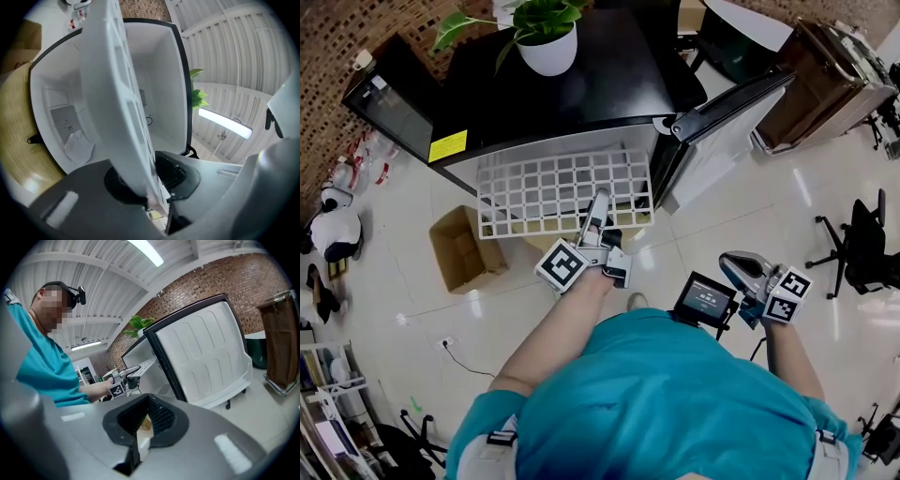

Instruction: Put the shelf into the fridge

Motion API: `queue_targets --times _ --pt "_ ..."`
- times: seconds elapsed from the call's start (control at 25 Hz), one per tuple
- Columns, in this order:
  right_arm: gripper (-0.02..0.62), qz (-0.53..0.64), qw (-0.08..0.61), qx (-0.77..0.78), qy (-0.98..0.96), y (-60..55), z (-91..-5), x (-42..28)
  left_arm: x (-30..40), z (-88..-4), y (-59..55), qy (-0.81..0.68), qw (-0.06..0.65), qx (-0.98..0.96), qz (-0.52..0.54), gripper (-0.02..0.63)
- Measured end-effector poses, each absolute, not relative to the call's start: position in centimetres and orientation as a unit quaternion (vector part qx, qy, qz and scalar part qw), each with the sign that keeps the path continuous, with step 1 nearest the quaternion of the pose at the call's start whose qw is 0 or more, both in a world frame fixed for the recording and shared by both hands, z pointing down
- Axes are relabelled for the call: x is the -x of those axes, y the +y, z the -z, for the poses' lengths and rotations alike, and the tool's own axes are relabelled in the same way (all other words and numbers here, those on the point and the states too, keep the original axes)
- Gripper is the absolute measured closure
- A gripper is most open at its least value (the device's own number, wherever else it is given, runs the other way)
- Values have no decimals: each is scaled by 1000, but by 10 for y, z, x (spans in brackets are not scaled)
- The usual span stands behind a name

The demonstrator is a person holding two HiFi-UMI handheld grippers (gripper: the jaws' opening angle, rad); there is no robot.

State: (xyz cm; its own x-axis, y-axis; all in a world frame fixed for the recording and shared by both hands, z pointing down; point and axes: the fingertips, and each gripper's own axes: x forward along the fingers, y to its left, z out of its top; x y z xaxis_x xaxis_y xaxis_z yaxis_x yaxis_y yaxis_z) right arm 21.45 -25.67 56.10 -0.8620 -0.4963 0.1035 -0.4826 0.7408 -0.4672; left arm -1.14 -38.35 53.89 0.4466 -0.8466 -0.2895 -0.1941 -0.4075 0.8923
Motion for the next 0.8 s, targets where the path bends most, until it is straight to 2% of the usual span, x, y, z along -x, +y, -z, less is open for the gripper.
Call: queue_targets --times 0.08,0.2,0.28,0.32,0.36,0.44,0.6,0.64,0.68,0.8 --pt "594 247 15 259 934 -258 -560 -209 6 -518 -379 -318 386 -774 389 554" --pt "594 244 14 250 937 -260 -557 -199 25 -505 -375 -300 348 -799 388 517" --pt "594 244 13 246 938 -262 -555 -194 56 -511 -382 -307 344 -794 396 507" --pt "594 244 12 245 938 -264 -555 -192 69 -519 -385 -307 352 -787 403 469" --pt "594 245 11 244 938 -265 -556 -190 79 -529 -389 -304 365 -779 410 462" --pt "594 245 8 242 939 -267 -557 -186 88 -547 -392 -292 389 -765 422 499" --pt "594 244 5 237 940 -266 -555 -177 81 -570 -389 -265 437 -747 425 500" --pt "594 244 5 238 940 -267 -554 -177 77 -571 -389 -264 444 -746 421 514" --pt "594 244 5 240 940 -267 -555 -177 74 -571 -389 -267 446 -747 415 554" --pt "594 247 2 241 939 -267 -557 -175 77 -571 -390 -299 449 -739 404 571"
